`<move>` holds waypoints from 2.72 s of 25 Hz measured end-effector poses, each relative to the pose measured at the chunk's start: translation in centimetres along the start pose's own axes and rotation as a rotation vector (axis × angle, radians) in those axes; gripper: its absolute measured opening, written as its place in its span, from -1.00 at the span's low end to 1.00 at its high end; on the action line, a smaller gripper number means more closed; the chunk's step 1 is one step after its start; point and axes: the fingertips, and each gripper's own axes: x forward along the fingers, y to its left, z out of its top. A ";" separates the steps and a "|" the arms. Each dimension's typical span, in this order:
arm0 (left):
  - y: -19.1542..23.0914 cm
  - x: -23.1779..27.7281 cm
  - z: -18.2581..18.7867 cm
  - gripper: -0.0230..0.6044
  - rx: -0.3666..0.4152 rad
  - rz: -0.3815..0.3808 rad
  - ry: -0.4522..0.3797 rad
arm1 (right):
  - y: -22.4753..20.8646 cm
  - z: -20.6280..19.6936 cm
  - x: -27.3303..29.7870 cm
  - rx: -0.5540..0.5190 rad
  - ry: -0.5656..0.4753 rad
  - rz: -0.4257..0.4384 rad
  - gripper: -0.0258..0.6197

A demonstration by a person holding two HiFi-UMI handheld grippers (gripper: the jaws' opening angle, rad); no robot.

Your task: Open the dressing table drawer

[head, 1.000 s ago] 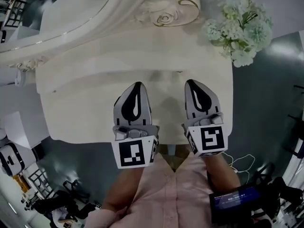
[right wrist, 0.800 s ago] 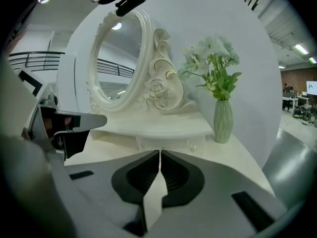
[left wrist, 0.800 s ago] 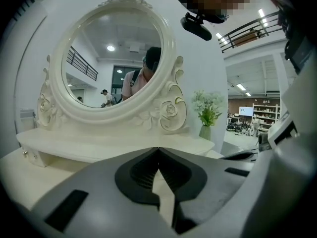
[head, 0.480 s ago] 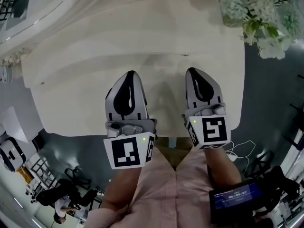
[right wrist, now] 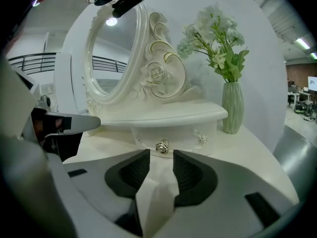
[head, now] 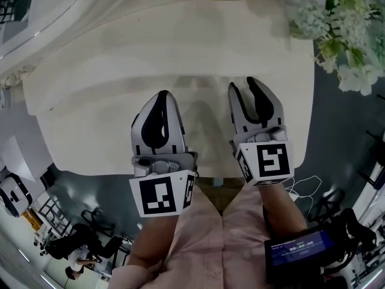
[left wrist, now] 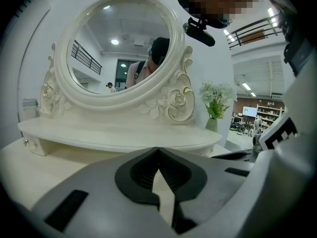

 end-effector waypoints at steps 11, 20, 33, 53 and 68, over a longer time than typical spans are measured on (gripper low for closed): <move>0.8 1.0 -0.4 -0.86 -0.017 0.011 0.016 | -0.4 0.6 1.6 -0.016 0.013 -0.027 -0.50; 1.5 0.8 -0.1 -0.86 -0.021 0.022 0.014 | -0.6 0.9 2.0 -0.002 0.019 -0.068 -0.51; 1.4 0.6 0.1 -0.86 -0.020 0.020 0.006 | -0.4 0.7 1.9 0.006 0.020 -0.072 -0.61; 1.2 -0.5 0.3 -0.86 -0.015 0.013 -0.005 | 0.1 0.0 0.7 0.016 0.019 -0.080 -0.61; 0.9 -1.8 0.2 -0.86 -0.012 0.013 -0.014 | 0.6 -0.8 -0.3 0.020 0.020 -0.082 -0.61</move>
